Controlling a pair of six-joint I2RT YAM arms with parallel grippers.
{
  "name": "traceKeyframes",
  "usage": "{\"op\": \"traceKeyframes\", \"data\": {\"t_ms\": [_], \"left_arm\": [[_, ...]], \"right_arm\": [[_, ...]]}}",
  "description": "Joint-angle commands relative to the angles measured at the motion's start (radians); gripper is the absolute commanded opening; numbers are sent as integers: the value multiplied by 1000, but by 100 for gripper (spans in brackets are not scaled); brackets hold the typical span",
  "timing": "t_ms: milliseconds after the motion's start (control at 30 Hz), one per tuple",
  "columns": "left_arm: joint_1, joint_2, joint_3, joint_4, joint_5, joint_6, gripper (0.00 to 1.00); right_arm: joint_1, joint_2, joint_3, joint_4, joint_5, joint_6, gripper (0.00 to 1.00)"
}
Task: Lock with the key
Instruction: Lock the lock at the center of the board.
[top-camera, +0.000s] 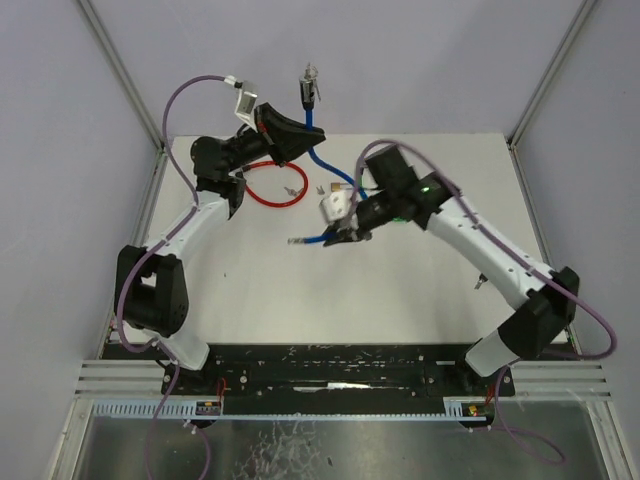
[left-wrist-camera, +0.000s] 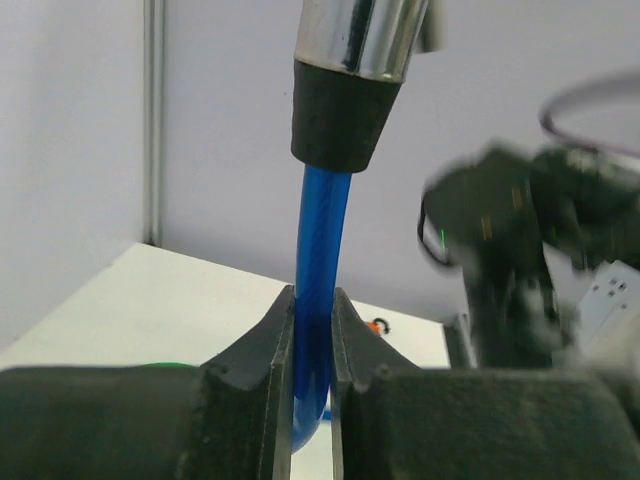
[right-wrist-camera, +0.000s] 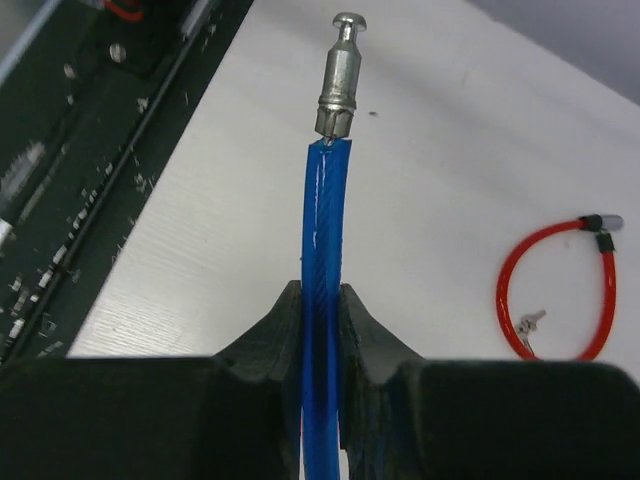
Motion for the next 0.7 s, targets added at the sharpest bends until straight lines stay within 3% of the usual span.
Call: {"op": "traceKeyframes", "data": {"t_ms": [0,67,200,333,667], "left_arm": [[-12,-91,-90,29,10,185,0],[-15,-134,-120,-72,-1,293,0],[-49,-199,-130,-386,-51,562,0],[-85,-238,-146,-529,-111,680,0],[-129,-269,-183,-653,-171,760,0]], "right_arm": [[-165,-126,79,-50,-373,287,0],[-251,-147,64,13,-464,416,0],[-396,-176,-22,311,-533,750,0],[-458,-181,-113,522,-554,989,0],[-511,-181,-219,722,-571,1179,0]]}}
